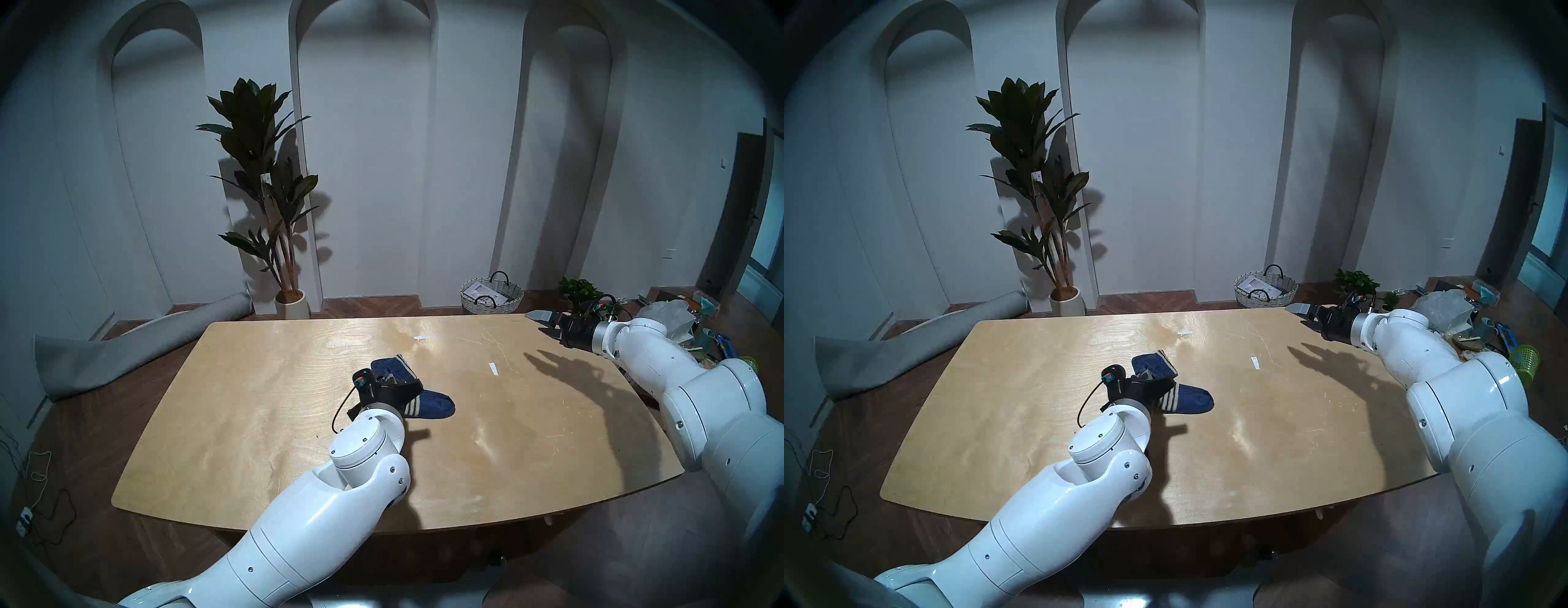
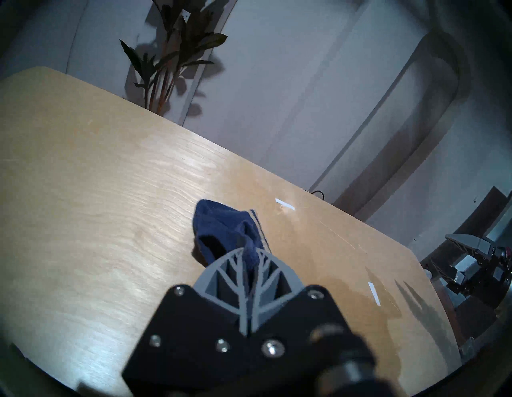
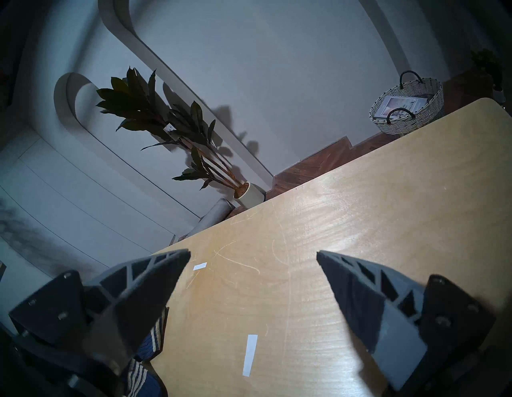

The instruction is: Fold socks in half once and place them neatly on the table

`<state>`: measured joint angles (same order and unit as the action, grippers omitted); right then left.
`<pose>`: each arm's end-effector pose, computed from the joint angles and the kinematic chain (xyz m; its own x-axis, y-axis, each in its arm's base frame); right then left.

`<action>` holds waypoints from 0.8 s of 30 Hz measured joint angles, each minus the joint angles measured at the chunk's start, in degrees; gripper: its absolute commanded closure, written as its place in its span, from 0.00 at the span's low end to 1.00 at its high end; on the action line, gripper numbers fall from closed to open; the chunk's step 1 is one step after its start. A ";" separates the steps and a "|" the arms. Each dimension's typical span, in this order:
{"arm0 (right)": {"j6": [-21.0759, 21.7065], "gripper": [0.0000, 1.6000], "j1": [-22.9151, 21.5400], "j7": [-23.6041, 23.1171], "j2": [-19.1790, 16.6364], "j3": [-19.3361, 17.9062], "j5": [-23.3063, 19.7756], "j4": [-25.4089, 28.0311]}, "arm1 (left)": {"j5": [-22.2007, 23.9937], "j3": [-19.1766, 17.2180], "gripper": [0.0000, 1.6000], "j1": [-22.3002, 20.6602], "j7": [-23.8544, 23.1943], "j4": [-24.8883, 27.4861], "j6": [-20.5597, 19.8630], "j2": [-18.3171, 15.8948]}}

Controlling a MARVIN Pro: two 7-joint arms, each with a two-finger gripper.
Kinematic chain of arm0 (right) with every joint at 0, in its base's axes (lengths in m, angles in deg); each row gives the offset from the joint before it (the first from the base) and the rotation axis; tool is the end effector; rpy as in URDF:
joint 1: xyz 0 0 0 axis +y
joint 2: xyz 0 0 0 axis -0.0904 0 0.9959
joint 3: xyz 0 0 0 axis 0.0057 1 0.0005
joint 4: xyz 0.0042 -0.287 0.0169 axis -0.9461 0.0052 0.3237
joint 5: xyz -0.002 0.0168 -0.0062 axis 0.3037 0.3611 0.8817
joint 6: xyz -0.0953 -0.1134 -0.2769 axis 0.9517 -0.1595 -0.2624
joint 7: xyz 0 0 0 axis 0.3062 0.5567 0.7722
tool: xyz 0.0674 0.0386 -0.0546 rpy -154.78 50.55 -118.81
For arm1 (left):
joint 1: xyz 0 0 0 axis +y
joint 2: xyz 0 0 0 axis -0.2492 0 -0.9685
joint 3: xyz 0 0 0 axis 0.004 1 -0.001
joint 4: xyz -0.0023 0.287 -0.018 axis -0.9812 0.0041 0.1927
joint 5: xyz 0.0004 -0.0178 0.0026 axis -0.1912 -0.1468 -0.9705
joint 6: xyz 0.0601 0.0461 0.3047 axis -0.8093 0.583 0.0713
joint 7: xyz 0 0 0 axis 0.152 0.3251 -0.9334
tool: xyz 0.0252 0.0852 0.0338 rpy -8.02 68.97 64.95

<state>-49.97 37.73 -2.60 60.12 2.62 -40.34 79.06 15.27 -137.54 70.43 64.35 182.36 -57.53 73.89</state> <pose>0.5487 -0.2293 -0.2747 0.5922 -0.4483 0.6695 0.2016 -0.7221 -0.6618 0.3693 -0.1380 -0.3044 0.3492 0.4663 0.8128 0.1291 -0.8831 0.4511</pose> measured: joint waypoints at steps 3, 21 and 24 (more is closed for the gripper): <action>0.27 0.00 -0.12 -0.37 0.25 0.26 0.23 0.00 | 0.01 -0.88 1.00 1.05 0.49 1.46 0.07 -1.46; 0.41 0.00 -0.63 -1.99 1.20 0.89 1.15 -0.15 | 0.17 -2.24 1.00 4.64 0.03 6.13 0.15 -5.73; 0.31 0.00 -0.67 -2.03 1.23 0.88 1.18 -0.19 | 0.10 -1.56 1.00 4.47 -0.39 6.35 0.02 -5.76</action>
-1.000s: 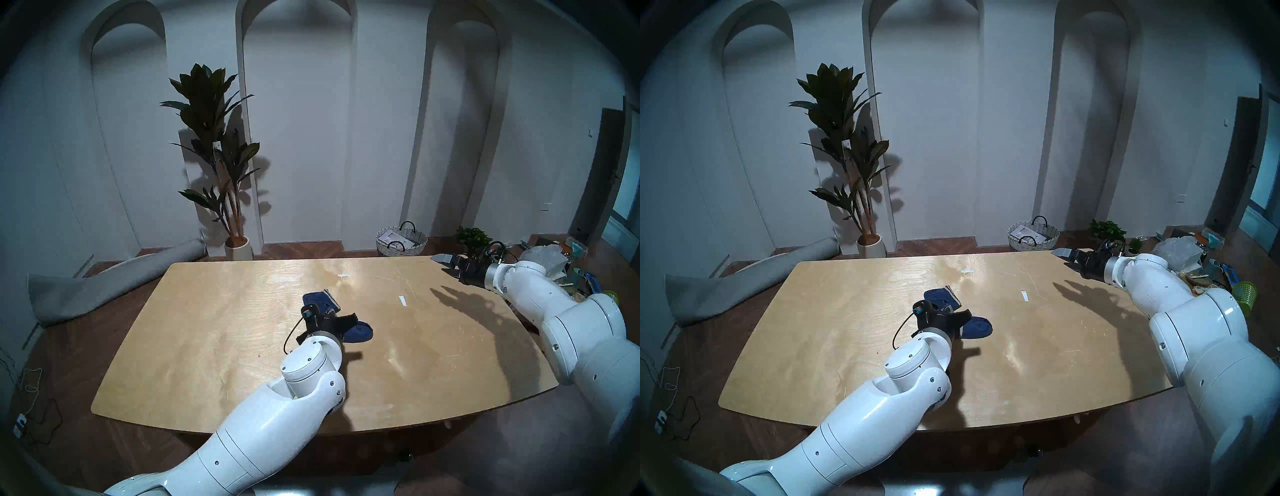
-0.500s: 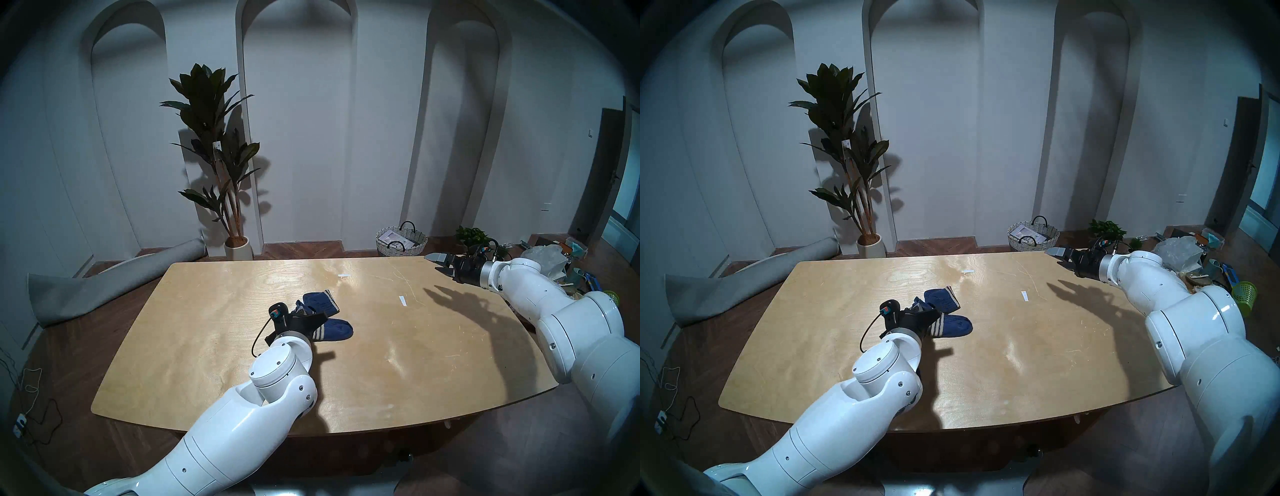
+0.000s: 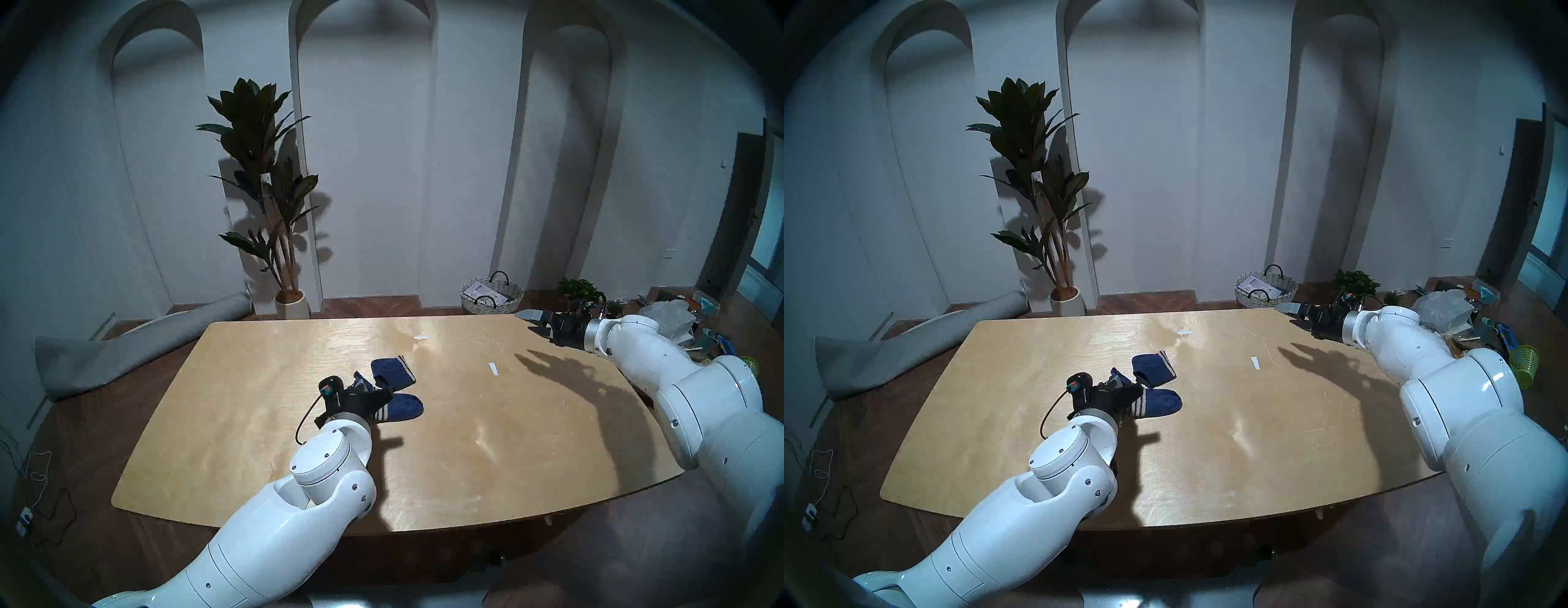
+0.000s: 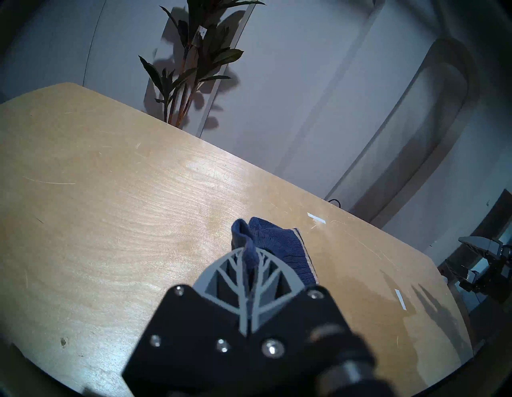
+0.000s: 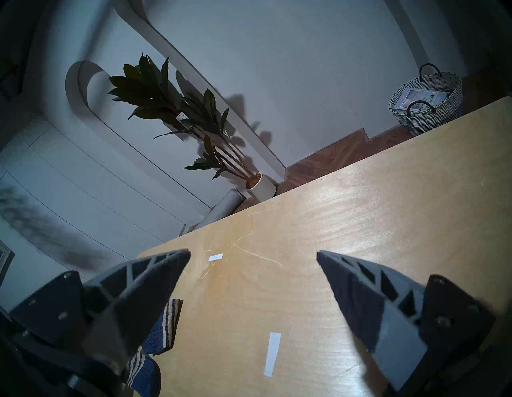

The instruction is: Fold socks in half once and place them neatly on the table

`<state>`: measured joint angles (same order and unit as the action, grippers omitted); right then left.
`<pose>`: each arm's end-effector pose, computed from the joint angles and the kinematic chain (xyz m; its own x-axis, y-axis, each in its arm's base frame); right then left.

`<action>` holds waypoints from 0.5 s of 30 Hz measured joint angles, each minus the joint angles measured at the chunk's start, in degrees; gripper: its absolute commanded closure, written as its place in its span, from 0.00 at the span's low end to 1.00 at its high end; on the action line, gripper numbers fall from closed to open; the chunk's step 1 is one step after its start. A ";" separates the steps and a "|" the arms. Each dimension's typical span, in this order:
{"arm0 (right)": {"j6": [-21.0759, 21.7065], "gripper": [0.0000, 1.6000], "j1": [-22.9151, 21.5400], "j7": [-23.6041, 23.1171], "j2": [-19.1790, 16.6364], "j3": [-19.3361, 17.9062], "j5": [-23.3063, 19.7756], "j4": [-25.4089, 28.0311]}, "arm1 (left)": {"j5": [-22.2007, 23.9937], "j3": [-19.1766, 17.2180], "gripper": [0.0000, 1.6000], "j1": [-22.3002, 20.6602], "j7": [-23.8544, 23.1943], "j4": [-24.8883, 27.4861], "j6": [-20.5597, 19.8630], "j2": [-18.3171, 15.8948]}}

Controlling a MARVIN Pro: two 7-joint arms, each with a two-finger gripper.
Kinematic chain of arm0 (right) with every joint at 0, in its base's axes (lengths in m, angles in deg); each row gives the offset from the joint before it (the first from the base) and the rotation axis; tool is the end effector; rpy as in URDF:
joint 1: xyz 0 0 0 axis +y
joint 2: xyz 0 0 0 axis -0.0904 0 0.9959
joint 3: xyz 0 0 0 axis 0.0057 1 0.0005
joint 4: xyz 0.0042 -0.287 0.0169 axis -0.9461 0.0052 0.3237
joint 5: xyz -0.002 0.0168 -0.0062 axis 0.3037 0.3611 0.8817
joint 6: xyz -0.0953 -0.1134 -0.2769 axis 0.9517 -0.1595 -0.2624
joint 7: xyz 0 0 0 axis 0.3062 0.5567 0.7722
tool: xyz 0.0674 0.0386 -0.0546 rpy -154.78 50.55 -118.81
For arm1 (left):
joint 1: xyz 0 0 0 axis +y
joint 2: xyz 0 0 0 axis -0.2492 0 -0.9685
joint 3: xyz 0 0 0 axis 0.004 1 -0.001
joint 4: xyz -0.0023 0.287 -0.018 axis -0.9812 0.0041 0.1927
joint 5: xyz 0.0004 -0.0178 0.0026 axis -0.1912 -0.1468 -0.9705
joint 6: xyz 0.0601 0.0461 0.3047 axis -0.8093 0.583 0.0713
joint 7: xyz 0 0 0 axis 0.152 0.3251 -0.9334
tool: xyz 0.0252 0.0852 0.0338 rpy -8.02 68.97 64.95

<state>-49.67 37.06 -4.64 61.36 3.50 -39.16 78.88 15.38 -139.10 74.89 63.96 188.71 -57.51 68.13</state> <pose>0.5533 -0.2133 -0.2728 0.6134 -0.4200 0.6688 0.2435 -0.7050 -0.6661 0.3482 -0.1098 -0.3002 0.3395 0.4414 0.8306 0.1169 -0.8960 0.4283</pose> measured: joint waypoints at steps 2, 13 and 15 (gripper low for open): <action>-0.05 0.00 -0.02 0.00 0.00 -0.04 0.00 -0.05 | -0.23 0.92 1.00 -0.29 -0.21 -0.06 -0.28 0.21; -0.16 0.00 -0.19 0.06 -0.16 -0.47 -0.04 -0.45 | -6.69 7.88 1.00 -3.98 -0.32 -5.74 -2.79 2.59; -0.16 0.00 -0.24 0.13 -0.20 -0.51 -0.04 -0.54 | -7.91 8.96 1.00 -4.63 -0.34 -6.51 -3.01 3.11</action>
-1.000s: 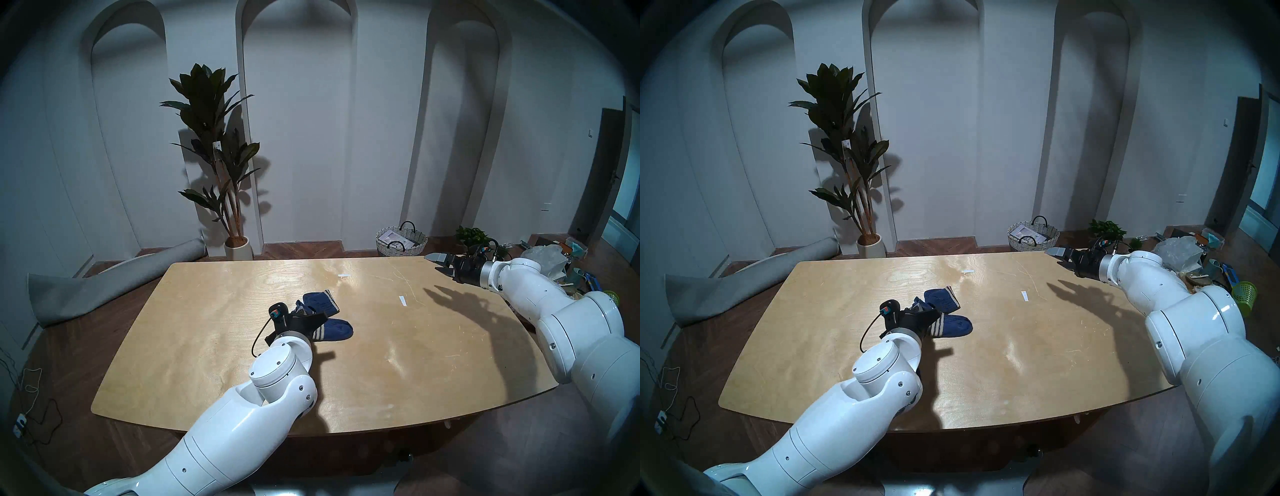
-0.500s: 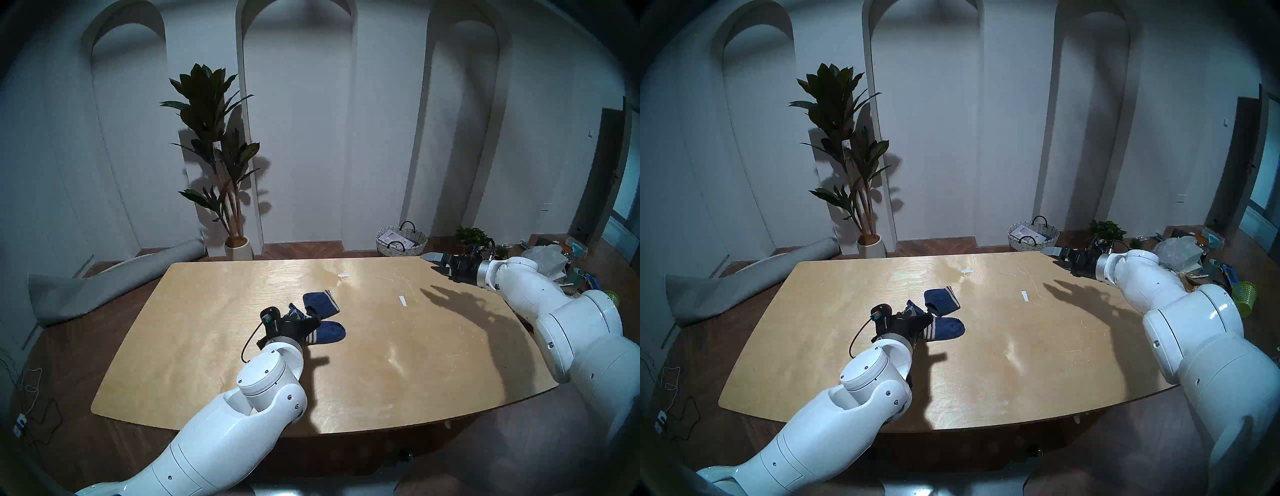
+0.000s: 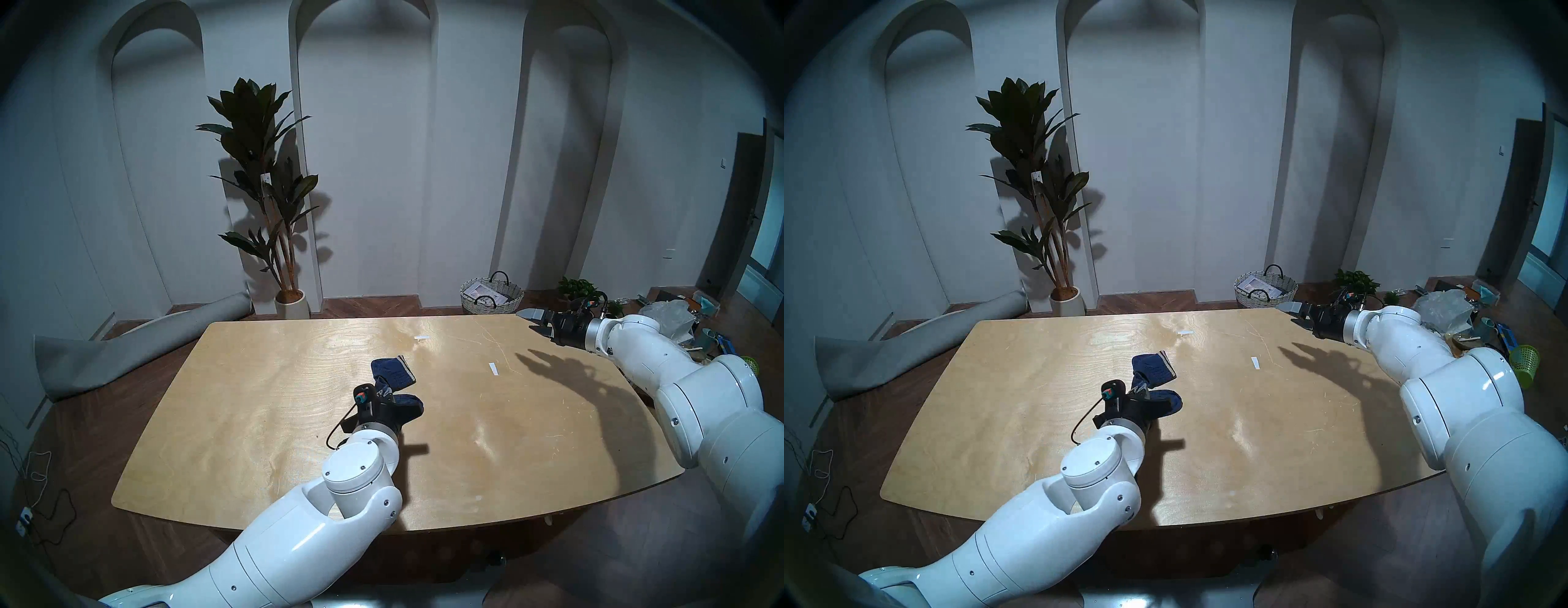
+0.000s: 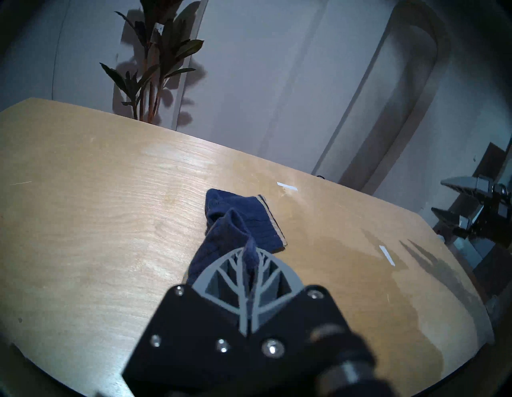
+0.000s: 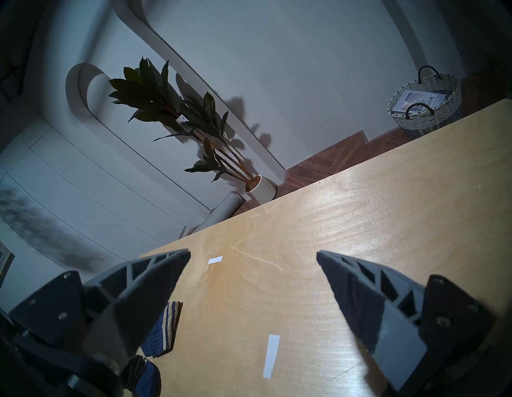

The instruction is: Fold socks in half once and place them neatly on the table

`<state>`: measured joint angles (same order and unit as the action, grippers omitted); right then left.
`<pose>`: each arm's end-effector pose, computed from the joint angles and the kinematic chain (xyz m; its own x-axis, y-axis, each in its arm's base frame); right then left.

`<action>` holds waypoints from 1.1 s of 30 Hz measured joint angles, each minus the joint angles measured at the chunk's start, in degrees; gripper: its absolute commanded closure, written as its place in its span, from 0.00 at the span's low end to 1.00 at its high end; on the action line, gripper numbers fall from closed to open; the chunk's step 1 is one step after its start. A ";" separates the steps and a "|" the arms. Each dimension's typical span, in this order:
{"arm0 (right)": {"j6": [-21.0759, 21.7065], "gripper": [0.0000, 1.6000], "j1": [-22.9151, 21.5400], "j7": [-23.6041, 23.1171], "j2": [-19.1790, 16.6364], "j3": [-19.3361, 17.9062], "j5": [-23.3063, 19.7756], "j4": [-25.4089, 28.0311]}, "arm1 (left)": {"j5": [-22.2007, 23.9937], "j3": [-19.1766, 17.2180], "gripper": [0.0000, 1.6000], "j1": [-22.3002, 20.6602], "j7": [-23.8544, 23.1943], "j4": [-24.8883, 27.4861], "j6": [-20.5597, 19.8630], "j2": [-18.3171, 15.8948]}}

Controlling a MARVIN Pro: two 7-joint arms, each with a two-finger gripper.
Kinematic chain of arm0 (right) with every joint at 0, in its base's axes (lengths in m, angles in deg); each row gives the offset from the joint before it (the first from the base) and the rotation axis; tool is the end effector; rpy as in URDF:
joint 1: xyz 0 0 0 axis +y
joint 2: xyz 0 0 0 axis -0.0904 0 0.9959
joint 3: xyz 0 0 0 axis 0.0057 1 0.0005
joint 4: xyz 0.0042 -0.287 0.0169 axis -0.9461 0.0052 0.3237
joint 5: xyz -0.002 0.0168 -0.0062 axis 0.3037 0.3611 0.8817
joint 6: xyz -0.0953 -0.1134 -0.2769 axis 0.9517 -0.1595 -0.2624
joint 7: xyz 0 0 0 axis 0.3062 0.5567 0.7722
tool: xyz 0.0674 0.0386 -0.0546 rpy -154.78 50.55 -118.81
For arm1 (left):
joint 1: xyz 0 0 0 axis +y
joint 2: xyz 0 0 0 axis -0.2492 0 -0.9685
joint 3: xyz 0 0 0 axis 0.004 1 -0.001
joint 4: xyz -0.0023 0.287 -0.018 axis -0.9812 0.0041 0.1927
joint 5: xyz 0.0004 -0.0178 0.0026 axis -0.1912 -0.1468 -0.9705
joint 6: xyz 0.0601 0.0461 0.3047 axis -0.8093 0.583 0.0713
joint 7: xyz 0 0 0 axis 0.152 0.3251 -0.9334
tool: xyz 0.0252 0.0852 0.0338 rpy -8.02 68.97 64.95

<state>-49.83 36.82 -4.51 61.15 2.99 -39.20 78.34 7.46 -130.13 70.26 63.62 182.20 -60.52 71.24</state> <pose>0.5527 -0.2180 -0.2716 0.6050 -0.4317 0.6690 0.2348 -0.7061 -0.6681 0.3427 -0.1605 -0.3216 0.3771 0.2539 0.8907 -0.0207 -0.9592 0.2821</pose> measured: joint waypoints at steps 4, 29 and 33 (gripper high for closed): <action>0.09 0.00 -0.17 0.04 -0.05 -0.04 0.00 -0.06 | -1.67 1.44 1.00 -1.07 -0.04 -0.73 -0.28 0.85; 2.88 0.00 -1.17 -0.02 -0.05 -0.20 0.07 -0.08 | -5.23 0.89 1.00 -3.27 4.28 3.87 -3.33 -0.43; 3.05 0.00 -1.17 -0.19 -0.01 -0.18 0.11 -0.03 | -5.03 0.33 1.00 -2.25 4.88 5.19 -4.07 -1.84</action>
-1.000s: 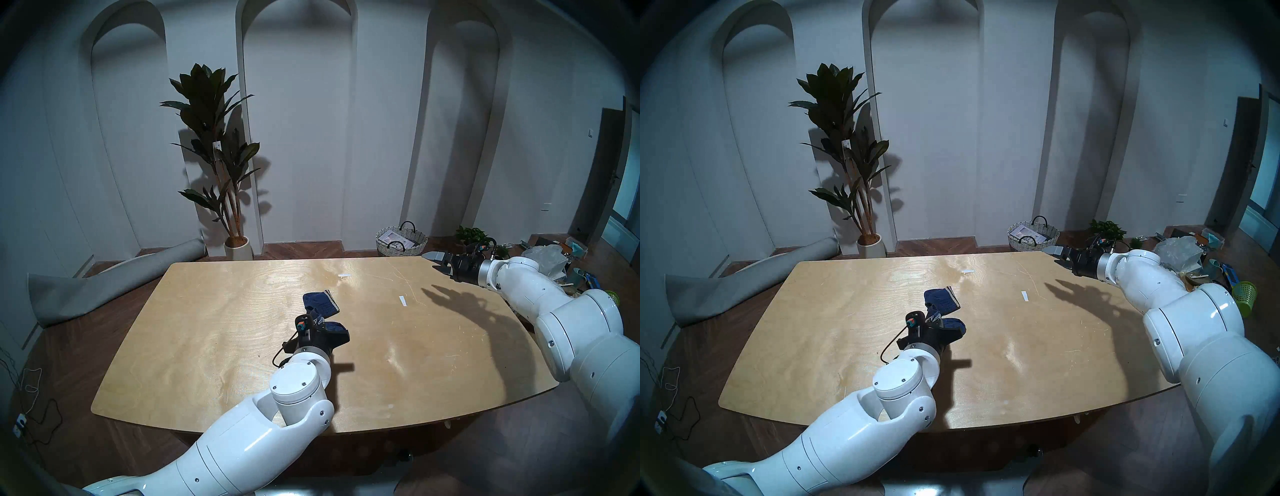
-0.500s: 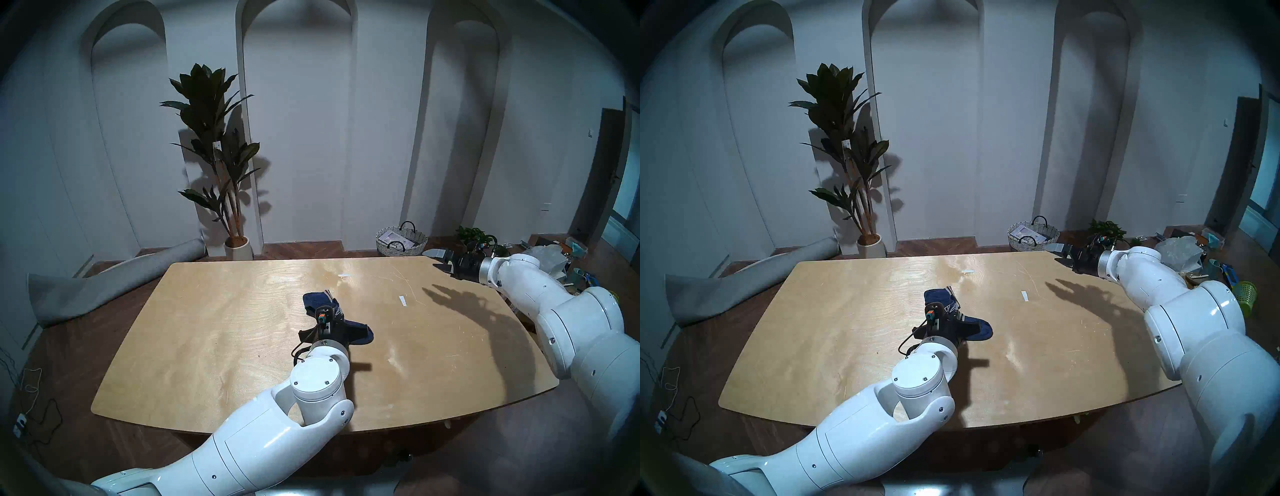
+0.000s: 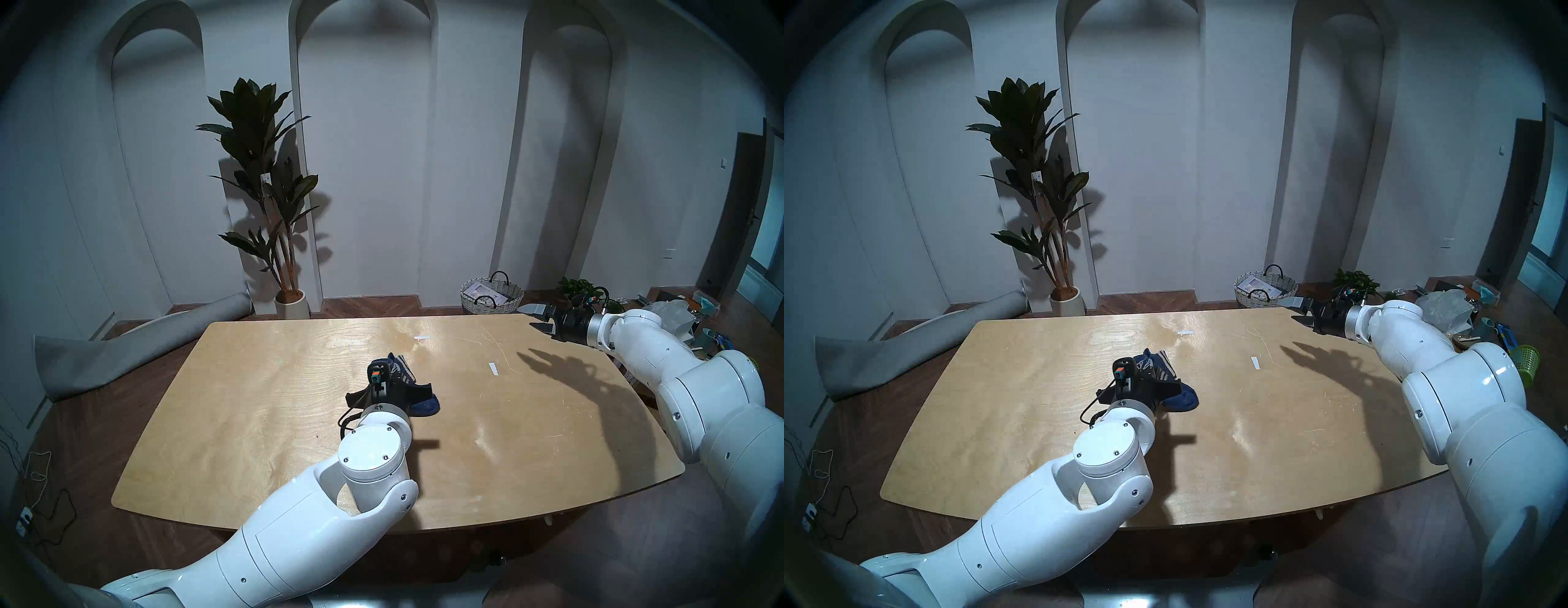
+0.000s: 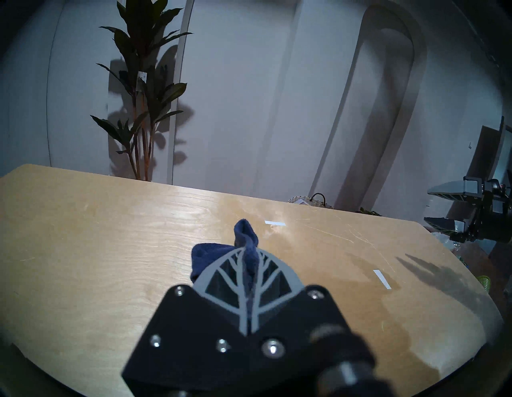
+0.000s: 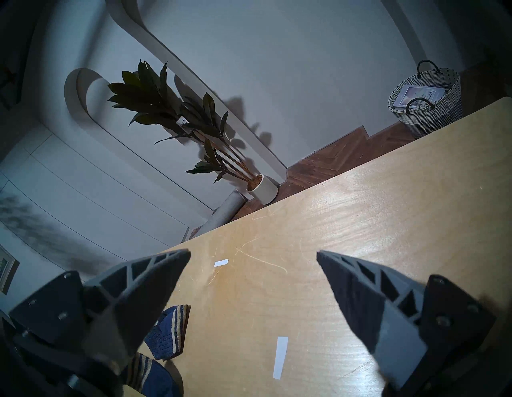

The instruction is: Fold socks in half once and place them neatly on the table

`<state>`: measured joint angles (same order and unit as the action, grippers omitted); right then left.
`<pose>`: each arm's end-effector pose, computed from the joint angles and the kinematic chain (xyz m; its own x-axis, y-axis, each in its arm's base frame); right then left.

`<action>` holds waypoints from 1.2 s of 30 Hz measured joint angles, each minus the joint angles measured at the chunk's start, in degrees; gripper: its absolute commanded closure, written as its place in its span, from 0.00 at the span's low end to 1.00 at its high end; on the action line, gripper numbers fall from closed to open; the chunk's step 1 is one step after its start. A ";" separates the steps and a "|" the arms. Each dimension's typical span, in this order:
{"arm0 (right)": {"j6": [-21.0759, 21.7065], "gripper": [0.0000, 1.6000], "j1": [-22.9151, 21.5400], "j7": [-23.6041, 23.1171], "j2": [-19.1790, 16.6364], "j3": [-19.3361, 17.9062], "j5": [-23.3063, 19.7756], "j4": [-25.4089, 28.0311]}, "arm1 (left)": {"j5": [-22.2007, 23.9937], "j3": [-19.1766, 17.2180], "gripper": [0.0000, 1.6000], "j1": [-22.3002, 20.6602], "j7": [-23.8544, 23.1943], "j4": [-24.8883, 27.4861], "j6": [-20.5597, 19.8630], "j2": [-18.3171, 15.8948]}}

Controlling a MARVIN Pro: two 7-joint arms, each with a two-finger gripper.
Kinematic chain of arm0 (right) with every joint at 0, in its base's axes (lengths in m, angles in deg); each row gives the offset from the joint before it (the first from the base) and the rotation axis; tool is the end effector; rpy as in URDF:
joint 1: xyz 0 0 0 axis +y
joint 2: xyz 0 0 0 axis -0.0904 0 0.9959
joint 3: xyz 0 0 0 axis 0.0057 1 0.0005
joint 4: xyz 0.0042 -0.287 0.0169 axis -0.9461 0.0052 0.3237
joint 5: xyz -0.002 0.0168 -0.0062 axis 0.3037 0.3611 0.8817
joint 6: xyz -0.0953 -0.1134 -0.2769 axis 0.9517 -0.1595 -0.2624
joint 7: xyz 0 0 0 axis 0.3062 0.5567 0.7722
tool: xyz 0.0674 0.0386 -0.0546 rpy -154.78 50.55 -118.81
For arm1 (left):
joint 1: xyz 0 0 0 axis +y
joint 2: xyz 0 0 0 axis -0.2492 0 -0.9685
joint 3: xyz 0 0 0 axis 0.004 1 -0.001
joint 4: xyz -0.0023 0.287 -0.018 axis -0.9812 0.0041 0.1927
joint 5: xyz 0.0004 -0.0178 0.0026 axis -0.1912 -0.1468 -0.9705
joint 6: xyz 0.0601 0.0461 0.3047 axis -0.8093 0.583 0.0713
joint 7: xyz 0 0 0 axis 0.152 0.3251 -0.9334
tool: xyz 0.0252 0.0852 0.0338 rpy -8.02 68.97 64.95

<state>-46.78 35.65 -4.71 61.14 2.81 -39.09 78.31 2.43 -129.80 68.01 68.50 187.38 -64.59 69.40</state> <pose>0.5561 -0.2168 -0.2619 0.6243 -0.4453 0.6419 0.2242 -0.6850 -0.6932 0.3494 -0.1526 -0.2817 0.2791 0.1651 0.9460 -0.0185 -0.9840 0.1772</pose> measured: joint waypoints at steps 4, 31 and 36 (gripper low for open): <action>0.03 0.00 0.03 -0.40 0.01 0.02 0.07 0.09 | -0.09 -0.04 1.00 1.17 0.60 0.61 -0.76 -1.30; -0.86 0.00 0.61 -1.34 -0.63 -0.31 0.16 -0.12 | -6.92 10.02 1.00 -3.20 1.11 -5.93 -5.03 2.31; -1.04 0.00 0.62 -1.25 -0.71 -0.52 0.13 -0.40 | -7.44 11.28 1.00 -4.32 0.69 -8.35 -6.23 3.68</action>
<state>-47.83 36.27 -5.96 60.44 2.29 -38.96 77.92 -5.01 -118.52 63.70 69.20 179.03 -70.82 73.08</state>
